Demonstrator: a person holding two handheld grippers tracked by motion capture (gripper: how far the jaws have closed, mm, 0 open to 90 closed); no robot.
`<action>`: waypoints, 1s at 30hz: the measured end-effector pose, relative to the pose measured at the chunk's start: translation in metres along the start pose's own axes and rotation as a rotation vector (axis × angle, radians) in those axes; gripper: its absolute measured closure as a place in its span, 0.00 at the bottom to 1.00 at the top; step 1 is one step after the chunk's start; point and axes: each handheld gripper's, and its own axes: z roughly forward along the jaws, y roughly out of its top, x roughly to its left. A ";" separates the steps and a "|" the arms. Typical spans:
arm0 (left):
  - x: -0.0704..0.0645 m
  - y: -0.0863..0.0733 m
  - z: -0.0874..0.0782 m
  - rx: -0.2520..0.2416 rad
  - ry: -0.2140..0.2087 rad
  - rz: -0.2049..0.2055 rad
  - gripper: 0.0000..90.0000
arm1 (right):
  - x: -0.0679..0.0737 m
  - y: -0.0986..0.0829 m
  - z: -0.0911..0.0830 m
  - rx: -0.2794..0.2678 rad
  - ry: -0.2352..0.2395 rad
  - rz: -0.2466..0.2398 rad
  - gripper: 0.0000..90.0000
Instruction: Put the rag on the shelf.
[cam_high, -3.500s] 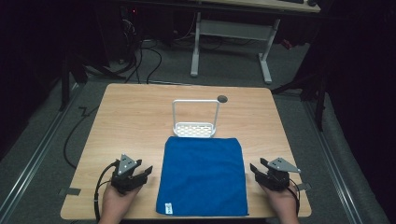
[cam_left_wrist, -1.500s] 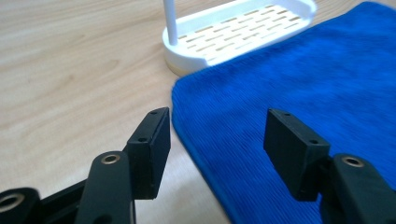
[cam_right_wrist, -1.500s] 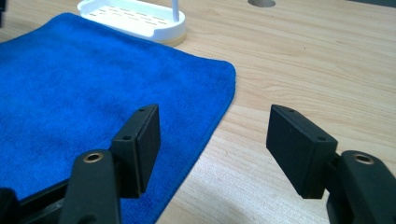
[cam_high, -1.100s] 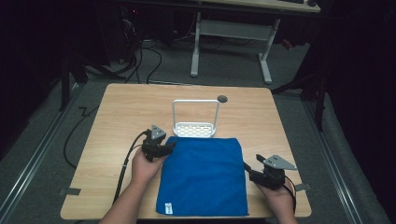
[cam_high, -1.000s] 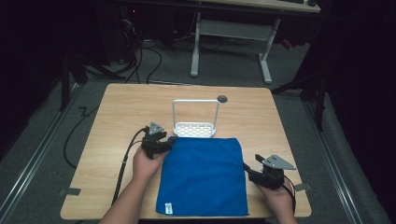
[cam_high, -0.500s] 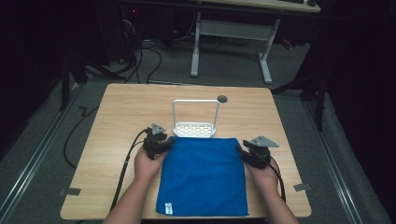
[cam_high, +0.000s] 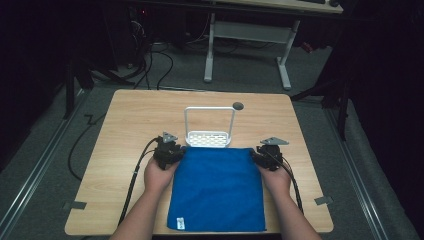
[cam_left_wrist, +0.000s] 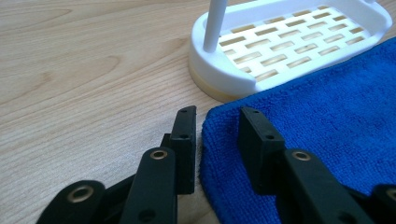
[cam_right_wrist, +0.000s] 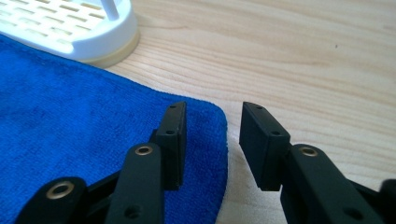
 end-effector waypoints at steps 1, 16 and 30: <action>0.000 0.000 0.000 0.001 -0.007 0.004 0.76 | -0.001 -0.001 0.001 0.000 0.001 0.007 0.69; -0.005 -0.001 -0.002 -0.010 -0.030 0.058 0.97 | 0.005 -0.006 0.002 -0.016 0.016 -0.023 0.98; -0.010 -0.020 -0.054 -0.252 -0.036 0.066 0.98 | 0.024 -0.006 -0.052 -0.242 0.079 -0.039 0.98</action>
